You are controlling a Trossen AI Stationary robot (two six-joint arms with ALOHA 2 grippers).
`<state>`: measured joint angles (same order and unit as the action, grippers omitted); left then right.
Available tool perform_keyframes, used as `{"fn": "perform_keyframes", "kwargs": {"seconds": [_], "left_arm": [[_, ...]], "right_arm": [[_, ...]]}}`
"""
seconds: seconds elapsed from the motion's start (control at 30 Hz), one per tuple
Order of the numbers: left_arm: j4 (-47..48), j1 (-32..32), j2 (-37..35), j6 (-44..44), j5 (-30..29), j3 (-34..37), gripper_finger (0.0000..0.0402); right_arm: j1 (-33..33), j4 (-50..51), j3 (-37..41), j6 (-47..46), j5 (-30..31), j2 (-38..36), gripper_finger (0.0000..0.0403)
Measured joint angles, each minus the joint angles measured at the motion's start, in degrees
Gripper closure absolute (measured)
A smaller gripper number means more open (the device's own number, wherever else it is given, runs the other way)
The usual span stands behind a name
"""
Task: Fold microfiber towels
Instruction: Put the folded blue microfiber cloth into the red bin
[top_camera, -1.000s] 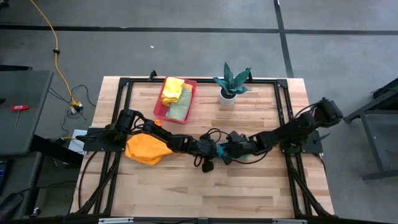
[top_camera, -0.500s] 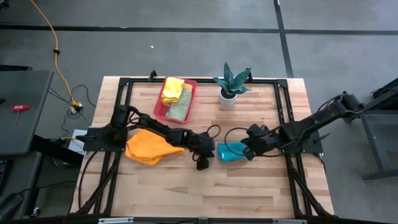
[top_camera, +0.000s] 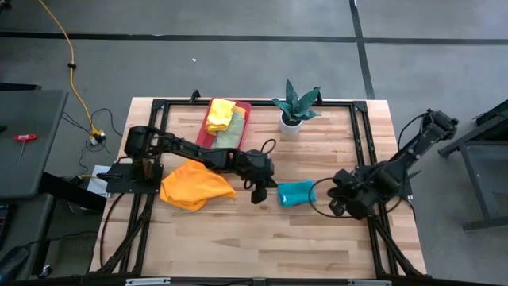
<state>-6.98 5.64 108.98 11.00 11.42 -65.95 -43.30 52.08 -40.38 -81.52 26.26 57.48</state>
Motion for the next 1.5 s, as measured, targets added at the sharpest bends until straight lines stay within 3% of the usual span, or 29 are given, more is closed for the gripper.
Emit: {"fn": "perform_keyframes", "kwargs": {"seconds": [0.13,0.27,0.53,0.7,1.0,1.27,1.5], "left_arm": [[3.8,0.1,-0.3,3.6,-2.1,-3.2,0.0381],[11.9,0.8,3.2,3.4,-2.9,-11.7,0.0329],[23.5,3.1,14.1,3.5,-2.0,-28.3,0.0200],[25.5,3.9,20.4,3.8,1.2,-34.1,0.0147],[23.3,2.2,26.9,4.3,0.8,-36.3,0.0138],[23.5,0.3,28.4,1.7,-0.7,-36.3,0.0139],[25.6,-1.9,28.8,-1.3,-5.9,-36.4,0.0187]], "right_arm": [[-4.5,4.0,0.0,-7.6,4.6,-2.2,0.0403],[-6.5,5.1,0.0,-10.4,7.8,-3.1,0.0403],[-6.7,4.4,0.0,-10.3,7.8,-3.2,0.0403],[-6.6,4.2,0.0,-10.0,7.7,-3.1,0.0403],[-6.6,3.8,0.0,-10.1,7.6,-3.1,0.0403],[-6.6,3.7,0.0,-10.1,7.7,-3.1,0.0403],[-6.6,3.7,0.0,-10.1,8.2,-3.1,0.0403]]}}
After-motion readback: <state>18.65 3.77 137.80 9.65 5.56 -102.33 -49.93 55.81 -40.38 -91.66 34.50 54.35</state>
